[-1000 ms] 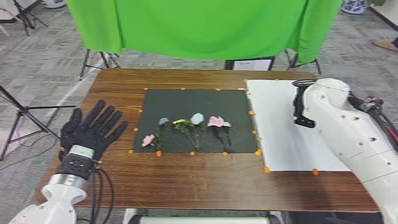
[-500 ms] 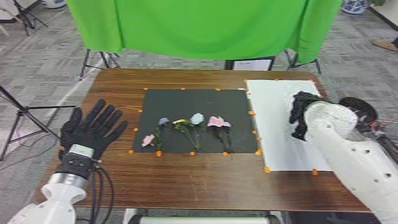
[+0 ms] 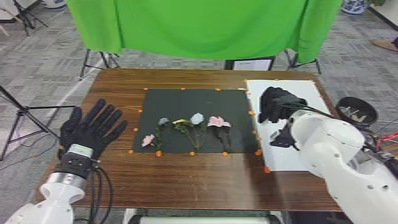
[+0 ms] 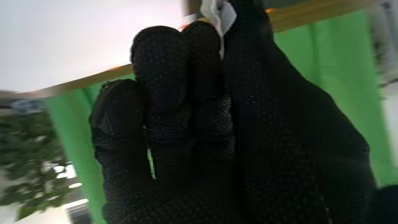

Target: Arrange flowers

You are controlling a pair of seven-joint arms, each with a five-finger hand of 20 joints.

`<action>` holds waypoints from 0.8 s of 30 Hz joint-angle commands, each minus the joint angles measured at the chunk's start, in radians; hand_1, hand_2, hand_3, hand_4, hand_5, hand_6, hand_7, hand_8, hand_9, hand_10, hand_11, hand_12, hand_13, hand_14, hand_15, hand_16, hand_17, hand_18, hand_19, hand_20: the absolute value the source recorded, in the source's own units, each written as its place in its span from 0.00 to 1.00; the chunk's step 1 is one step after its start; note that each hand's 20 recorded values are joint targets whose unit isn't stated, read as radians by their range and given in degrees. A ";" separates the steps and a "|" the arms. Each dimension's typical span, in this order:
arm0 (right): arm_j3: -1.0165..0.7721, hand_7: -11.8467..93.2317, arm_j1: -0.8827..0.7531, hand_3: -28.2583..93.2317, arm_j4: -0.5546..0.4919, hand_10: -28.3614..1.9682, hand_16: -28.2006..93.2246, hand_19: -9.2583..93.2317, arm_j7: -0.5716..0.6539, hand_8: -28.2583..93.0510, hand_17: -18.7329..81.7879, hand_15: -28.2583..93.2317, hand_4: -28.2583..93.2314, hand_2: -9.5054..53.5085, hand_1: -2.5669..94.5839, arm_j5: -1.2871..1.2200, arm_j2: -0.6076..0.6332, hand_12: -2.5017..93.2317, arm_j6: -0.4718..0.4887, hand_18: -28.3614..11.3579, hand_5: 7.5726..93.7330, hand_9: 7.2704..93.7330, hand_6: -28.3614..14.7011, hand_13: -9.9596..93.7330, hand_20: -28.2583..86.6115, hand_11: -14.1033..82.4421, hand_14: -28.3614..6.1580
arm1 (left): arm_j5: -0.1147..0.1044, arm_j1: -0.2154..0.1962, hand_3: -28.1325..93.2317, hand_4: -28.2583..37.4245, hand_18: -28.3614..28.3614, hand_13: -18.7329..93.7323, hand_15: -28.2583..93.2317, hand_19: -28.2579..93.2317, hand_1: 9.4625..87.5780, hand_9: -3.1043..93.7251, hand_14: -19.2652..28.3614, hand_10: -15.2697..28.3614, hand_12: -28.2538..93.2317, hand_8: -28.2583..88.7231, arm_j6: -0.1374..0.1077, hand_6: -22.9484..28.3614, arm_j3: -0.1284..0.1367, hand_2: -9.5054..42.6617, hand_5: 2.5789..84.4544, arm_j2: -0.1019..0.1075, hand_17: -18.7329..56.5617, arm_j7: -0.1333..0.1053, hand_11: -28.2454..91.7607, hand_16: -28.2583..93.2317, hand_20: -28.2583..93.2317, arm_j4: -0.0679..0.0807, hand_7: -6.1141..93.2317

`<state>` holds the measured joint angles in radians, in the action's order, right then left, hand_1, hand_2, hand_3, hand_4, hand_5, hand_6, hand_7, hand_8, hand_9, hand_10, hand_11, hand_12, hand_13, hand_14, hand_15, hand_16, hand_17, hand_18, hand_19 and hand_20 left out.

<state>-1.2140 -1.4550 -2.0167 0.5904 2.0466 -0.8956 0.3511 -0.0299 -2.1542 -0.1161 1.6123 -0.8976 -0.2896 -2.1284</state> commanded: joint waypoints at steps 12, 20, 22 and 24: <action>0.088 0.48 -0.038 0.76 0.008 0.67 0.58 0.93 -0.035 0.26 0.59 0.57 0.00 0.00 0.63 0.038 -0.074 0.51 -0.002 0.21 0.67 0.83 0.64 0.78 0.57 0.30 0.64 | -0.005 -0.035 0.81 0.00 0.76 0.38 0.51 0.51 0.26 0.37 0.74 0.73 0.33 0.17 -0.010 0.63 0.002 0.42 0.45 -0.022 0.16 0.014 0.41 0.18 0.29 -0.009 0.21; 0.069 0.39 -0.045 0.85 -0.017 0.52 0.44 0.91 -0.057 0.12 0.57 0.58 0.00 0.00 0.51 0.036 -0.082 0.32 0.055 0.21 0.56 0.67 0.62 0.73 0.55 0.45 0.55 | -0.016 -0.036 0.81 0.00 0.76 0.38 0.51 0.51 0.26 0.37 0.74 0.73 0.33 0.17 -0.024 0.63 0.003 0.42 0.46 -0.017 0.16 0.003 0.41 0.18 0.29 -0.014 0.22; 0.067 0.37 -0.044 0.85 -0.021 0.51 0.43 0.90 -0.058 0.12 0.56 0.58 0.00 0.00 0.50 0.033 -0.083 0.29 0.066 0.21 0.55 0.66 0.61 0.72 0.55 0.45 0.54 | -0.016 -0.029 0.81 0.00 0.76 0.38 0.51 0.51 0.26 0.37 0.75 0.73 0.33 0.17 -0.024 0.63 0.001 0.42 0.46 -0.016 0.16 0.006 0.41 0.18 0.29 -0.012 0.22; 0.063 0.36 -0.042 0.86 -0.021 0.51 0.43 0.90 -0.062 0.12 0.56 0.58 0.00 0.00 0.50 0.036 -0.086 0.28 0.087 0.20 0.54 0.65 0.61 0.72 0.55 0.43 0.53 | -0.026 -0.027 0.81 0.00 0.76 0.38 0.51 0.51 0.26 0.37 0.75 0.73 0.33 0.17 -0.044 0.63 -0.001 0.41 0.46 -0.013 0.16 -0.002 0.42 0.18 0.29 -0.017 0.22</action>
<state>-1.1416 -1.4885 -2.0207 0.5463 2.0718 -0.9759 0.3912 -0.0392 -2.1847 -0.1321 1.6127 -0.9071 -0.2867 -2.1371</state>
